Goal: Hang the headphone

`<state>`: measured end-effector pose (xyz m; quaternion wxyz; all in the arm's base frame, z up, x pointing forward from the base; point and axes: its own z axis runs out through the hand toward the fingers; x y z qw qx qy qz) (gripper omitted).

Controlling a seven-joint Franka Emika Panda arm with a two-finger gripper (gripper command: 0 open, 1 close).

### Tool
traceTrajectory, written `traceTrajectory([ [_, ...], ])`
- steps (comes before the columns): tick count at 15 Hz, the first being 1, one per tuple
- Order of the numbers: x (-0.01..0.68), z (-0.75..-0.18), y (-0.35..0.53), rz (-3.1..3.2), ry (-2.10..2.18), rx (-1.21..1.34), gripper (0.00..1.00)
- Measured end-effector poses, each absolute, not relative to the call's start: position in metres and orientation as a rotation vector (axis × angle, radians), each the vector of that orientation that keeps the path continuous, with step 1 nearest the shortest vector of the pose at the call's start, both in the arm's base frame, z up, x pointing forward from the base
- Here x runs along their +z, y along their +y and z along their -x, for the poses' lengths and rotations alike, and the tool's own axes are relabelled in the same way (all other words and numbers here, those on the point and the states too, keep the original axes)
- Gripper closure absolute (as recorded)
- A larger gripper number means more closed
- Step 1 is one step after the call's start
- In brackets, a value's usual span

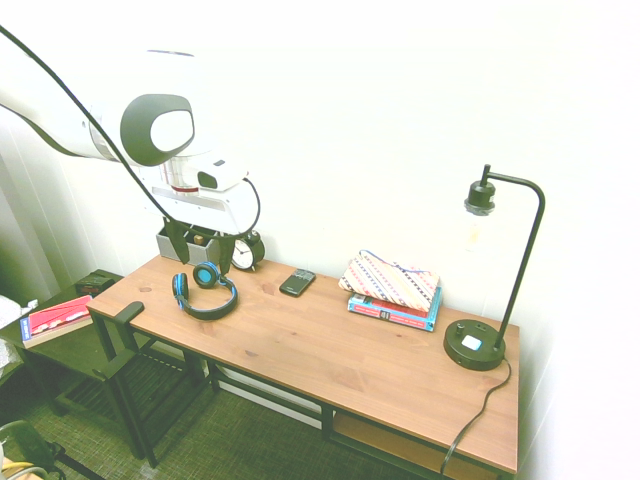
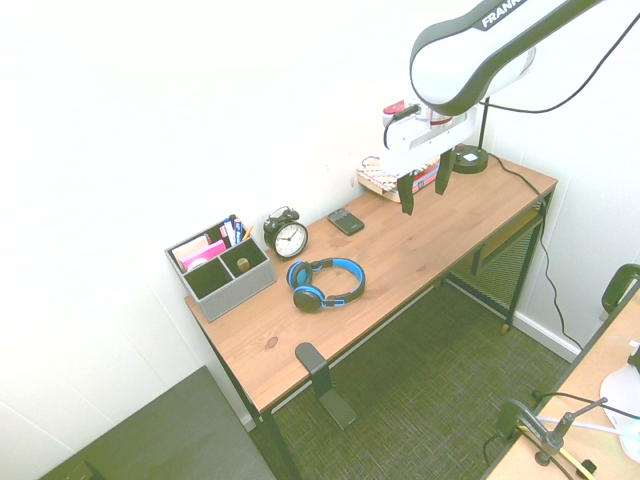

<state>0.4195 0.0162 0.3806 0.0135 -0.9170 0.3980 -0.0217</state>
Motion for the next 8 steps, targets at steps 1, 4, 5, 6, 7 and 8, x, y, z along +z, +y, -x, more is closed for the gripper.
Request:
traceTrajectory([
  [1,0.38,-0.42,0.016,2.856,1.243,-0.064,0.0],
  [4,0.37,-0.431,0.022,2.844,1.264,-0.072,0.0],
  [5,0.366,-0.441,0.028,2.816,1.311,-0.094,0.0],
  [6,0.357,-0.456,0.037,2.769,1.395,-0.115,0.0],
  [7,0.344,-0.47,0.046,2.719,1.482,-0.109,0.0],
  [8,0.326,-0.483,0.058,2.685,1.549,-0.094,0.0],
])
